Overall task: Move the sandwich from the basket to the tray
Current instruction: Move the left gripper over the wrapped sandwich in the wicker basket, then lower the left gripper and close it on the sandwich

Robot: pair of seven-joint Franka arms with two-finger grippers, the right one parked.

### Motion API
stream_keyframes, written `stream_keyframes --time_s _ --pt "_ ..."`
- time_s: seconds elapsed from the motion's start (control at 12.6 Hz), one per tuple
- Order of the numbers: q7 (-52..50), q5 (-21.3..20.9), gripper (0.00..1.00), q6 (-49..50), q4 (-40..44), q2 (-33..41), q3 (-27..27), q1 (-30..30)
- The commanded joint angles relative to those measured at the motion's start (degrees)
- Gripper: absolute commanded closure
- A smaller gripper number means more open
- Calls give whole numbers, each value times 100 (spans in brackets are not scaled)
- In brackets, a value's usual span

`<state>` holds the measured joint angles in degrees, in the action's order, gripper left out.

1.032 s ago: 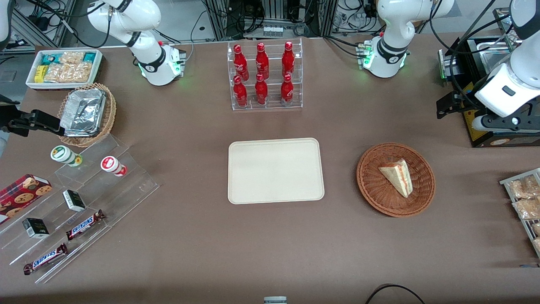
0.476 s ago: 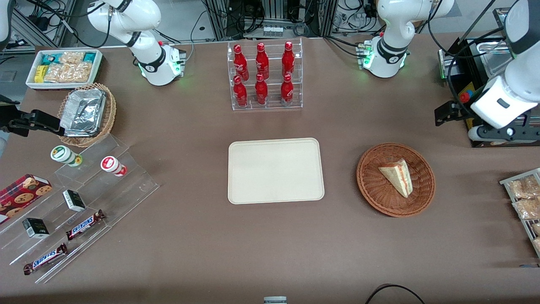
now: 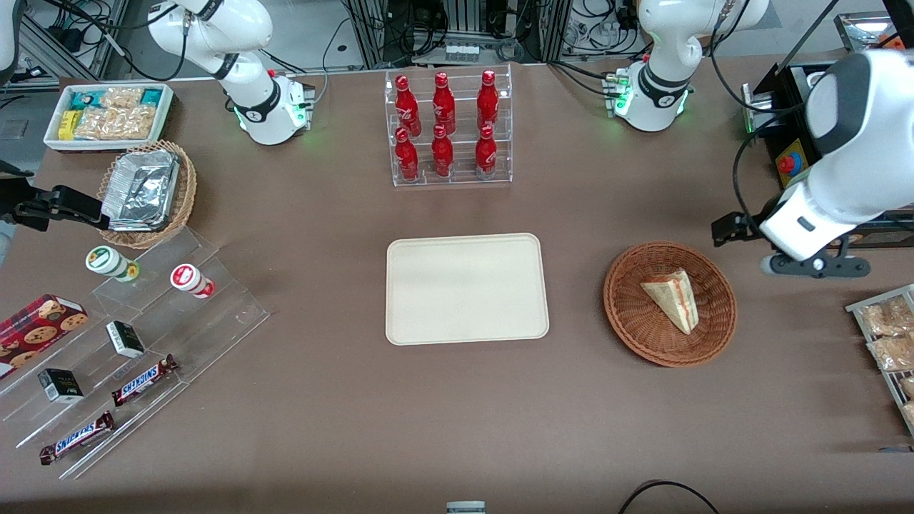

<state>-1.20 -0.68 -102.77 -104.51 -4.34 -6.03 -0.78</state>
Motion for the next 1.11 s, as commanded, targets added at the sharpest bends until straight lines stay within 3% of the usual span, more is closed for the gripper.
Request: stream_keyframes --time_s 0.0,0.32,0.87,1.03 --pt "-38 -72 0 -776 -639 -49 22 34" --pt "-914 -99 0 -1876 -1220 -489 31 34" --pt "-4822 -55 0 -3037 -1968 -392 22 69" --pt "-5390 -63 0 -3362 -2134 -392 22 95"
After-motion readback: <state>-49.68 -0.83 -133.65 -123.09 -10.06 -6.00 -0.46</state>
